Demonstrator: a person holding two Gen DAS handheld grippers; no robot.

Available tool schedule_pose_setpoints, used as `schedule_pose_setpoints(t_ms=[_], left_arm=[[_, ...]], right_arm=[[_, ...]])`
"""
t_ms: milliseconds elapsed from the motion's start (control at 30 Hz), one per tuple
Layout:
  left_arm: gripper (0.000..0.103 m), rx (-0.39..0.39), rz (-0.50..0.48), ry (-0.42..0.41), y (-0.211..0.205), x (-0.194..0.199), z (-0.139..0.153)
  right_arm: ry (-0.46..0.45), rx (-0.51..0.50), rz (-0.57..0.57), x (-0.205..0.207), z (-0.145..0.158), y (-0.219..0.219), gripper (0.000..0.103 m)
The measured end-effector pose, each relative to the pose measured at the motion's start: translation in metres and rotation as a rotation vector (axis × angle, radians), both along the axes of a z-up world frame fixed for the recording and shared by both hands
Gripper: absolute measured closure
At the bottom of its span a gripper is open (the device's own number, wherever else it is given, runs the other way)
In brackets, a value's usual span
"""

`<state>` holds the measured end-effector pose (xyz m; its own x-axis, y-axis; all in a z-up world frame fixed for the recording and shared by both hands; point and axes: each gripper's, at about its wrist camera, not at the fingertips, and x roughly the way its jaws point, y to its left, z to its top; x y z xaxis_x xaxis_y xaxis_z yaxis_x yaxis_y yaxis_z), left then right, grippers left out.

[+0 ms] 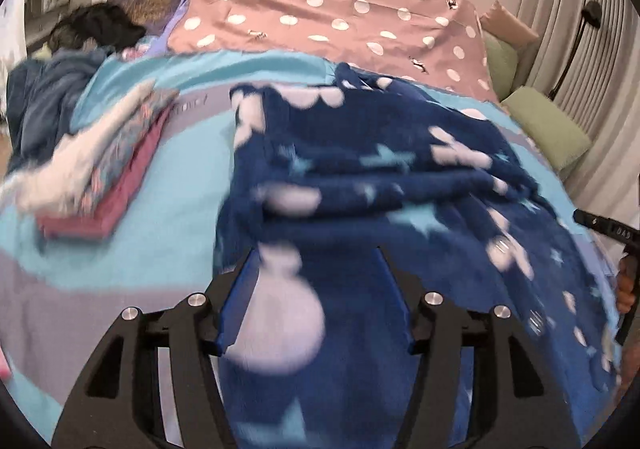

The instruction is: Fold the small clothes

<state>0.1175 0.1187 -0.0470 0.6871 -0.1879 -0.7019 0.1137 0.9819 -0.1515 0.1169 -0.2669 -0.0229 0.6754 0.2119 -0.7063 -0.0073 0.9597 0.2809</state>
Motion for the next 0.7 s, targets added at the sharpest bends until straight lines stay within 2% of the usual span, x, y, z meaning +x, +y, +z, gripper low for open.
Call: schedule_pose_setpoints(t_ms=[67,167,267,333,500,700], left_arm=[[0.043,-0.008,-0.012,-0.008,-0.003,-0.017,0.001],[0.043,-0.014,-0.041,-0.02,-0.012,-0.043,0.002],[0.033,0.023,-0.048,-0.018,-0.021,-0.058,-0.002],[0.032,0.043,-0.043,-0.013,-0.023,-0.066,-0.006],[0.032,0.024,-0.035,-0.012,-0.024,-0.083,-0.006],[0.032,0.031,-0.04,-0.039,-0.033,-0.102,0.0]], right_arm=[[-0.003,0.071,0.066,-0.02,0.003,0.006,0.052],[0.014,0.194,0.237,-0.052,0.004,0.027,0.052],[0.048,0.26,0.397,-0.081,-0.001,0.057,0.052],[0.086,0.302,0.499,-0.099,-0.009,0.077,0.052],[0.154,0.339,0.603,-0.125,-0.026,0.108,0.052],[0.215,0.424,0.709,-0.132,-0.037,0.134,0.051]])
